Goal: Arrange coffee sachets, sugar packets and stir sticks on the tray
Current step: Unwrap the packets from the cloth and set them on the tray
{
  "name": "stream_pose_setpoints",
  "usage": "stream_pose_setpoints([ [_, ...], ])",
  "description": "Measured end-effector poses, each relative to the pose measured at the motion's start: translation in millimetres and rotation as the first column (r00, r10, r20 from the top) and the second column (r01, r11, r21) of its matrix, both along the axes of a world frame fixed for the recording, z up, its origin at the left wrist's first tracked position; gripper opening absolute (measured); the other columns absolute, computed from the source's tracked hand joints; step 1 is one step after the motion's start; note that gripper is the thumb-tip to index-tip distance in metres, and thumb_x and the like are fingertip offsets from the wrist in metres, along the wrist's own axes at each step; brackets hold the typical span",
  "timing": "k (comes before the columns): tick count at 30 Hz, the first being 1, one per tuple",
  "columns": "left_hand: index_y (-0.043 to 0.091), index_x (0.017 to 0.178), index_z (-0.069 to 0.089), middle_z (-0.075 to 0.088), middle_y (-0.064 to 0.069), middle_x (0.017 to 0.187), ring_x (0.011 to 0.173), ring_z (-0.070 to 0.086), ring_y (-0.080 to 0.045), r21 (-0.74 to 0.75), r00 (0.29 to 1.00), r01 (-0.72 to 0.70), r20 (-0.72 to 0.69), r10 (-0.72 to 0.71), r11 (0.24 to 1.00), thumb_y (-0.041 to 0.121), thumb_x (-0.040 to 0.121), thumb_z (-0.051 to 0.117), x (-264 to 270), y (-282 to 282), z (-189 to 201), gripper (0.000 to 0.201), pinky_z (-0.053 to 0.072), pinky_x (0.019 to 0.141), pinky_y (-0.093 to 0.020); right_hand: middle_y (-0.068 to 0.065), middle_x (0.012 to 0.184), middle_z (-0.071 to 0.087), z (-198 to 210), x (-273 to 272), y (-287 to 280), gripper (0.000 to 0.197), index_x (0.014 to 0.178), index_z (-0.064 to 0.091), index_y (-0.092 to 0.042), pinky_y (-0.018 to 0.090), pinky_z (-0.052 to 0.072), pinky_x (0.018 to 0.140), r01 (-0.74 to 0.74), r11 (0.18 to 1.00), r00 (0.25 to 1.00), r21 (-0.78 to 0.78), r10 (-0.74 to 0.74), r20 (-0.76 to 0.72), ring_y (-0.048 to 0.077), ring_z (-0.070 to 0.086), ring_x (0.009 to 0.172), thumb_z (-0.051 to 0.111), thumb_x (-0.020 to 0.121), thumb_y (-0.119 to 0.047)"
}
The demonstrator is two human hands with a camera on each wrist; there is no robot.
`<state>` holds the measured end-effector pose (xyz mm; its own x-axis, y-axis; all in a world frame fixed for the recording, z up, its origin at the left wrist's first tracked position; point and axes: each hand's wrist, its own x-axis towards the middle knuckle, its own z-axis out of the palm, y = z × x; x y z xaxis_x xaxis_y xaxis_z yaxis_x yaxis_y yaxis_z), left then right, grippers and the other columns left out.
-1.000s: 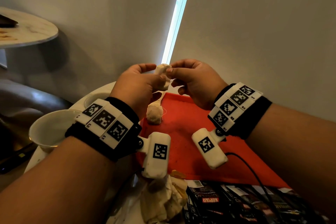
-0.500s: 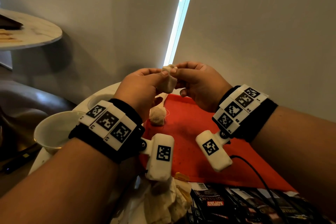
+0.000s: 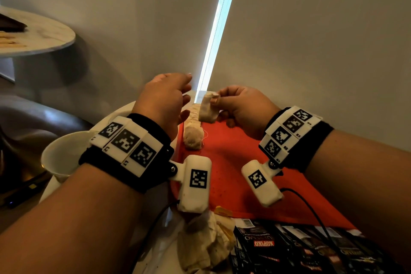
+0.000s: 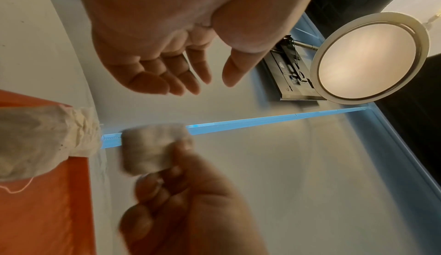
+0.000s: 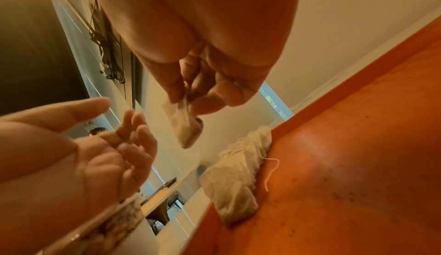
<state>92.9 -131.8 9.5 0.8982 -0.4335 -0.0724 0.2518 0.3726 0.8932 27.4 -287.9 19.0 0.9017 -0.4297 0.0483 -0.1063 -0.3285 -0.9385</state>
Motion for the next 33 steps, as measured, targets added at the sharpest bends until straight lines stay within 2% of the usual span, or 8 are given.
stream_pose_setpoints([
  [5,0.023,0.103,0.058,0.064,0.006,0.094,0.089,0.061,-0.012,0.001,0.999,-0.025,-0.029,0.025,1.0,0.03,0.096,0.063,2,0,1,0.011,0.045,0.066,-0.033,0.01,0.081,0.073,-18,2,6,0.011,0.099,0.067,-0.01,0.029,0.047,0.053,-0.117,0.986,0.936,-0.117,0.07,-0.346,0.018,0.068,0.062,0.069,0.09,-0.004],
  [8,0.026,0.096,0.06,0.063,0.006,0.095,0.089,0.062,-0.011,0.027,1.0,-0.023,0.013,0.022,0.999,0.028,0.098,0.06,4,0,-1,0.003,0.048,0.069,-0.033,0.01,0.085,0.074,-26,6,12,0.012,0.101,0.069,-0.009,0.031,0.055,0.061,-0.145,0.98,0.899,-0.138,0.072,-0.431,0.021,0.072,0.07,0.071,0.089,-0.008],
  [12,0.026,0.094,0.062,0.064,0.008,0.094,0.083,0.062,-0.009,0.026,0.999,-0.023,0.025,0.023,0.999,0.028,0.095,0.062,4,-2,-3,0.002,0.049,0.071,-0.033,0.016,0.094,0.075,-35,14,15,0.004,0.091,0.071,-0.012,0.045,0.061,0.085,-0.1,0.977,0.897,-0.188,0.006,-0.442,0.034,0.074,0.091,0.073,0.087,-0.01],
  [19,0.027,0.091,0.061,0.063,0.008,0.091,0.08,0.06,-0.007,0.025,1.0,-0.024,0.017,0.023,0.999,0.029,0.096,0.061,4,-4,-3,0.005,0.047,0.068,-0.031,0.018,0.095,0.072,-27,17,20,0.009,0.1,0.064,-0.006,0.034,0.06,0.059,-0.005,1.0,0.904,0.022,0.014,-0.428,0.028,0.074,0.074,0.069,0.092,-0.005],
  [22,0.027,0.094,0.062,0.063,0.009,0.092,0.081,0.06,-0.007,0.02,1.0,-0.02,0.011,0.019,1.0,0.029,0.096,0.061,2,-3,-3,0.003,0.047,0.067,-0.03,0.014,0.1,0.069,-22,13,15,0.019,0.105,0.065,-0.006,0.036,0.059,0.061,0.019,0.997,0.909,-0.069,-0.046,-0.413,0.026,0.073,0.076,0.073,0.09,-0.014],
  [24,0.027,0.096,0.062,0.063,0.008,0.096,0.084,0.061,-0.008,0.023,1.0,-0.02,0.008,0.019,1.0,0.028,0.097,0.06,2,-2,-1,0.002,0.048,0.069,-0.031,0.009,0.089,0.067,-20,11,10,0.015,0.098,0.064,-0.01,0.033,0.052,0.057,0.003,0.991,0.923,-0.134,-0.055,-0.382,0.024,0.07,0.072,0.072,0.091,-0.021],
  [27,0.028,0.094,0.059,0.062,0.006,0.1,0.096,0.061,-0.012,0.063,1.0,-0.02,0.024,0.019,0.998,0.027,0.102,0.054,1,-2,0,0.009,0.05,0.075,-0.034,0.004,0.073,0.07,-16,6,10,0.008,0.093,0.066,-0.011,0.033,0.05,0.058,-0.105,0.994,0.91,-0.033,0.083,-0.407,0.021,0.07,0.067,0.064,0.097,-0.018],
  [33,0.027,0.097,0.061,0.064,0.006,0.102,0.091,0.062,-0.009,0.034,1.0,-0.011,0.013,0.011,0.999,0.026,0.099,0.056,3,-3,-3,0.006,0.049,0.075,-0.034,0.016,0.093,0.075,-22,10,17,0.013,0.103,0.071,-0.001,0.037,0.058,0.07,-0.194,0.978,0.86,0.081,0.209,-0.466,0.024,0.074,0.078,0.061,0.098,-0.009],
])
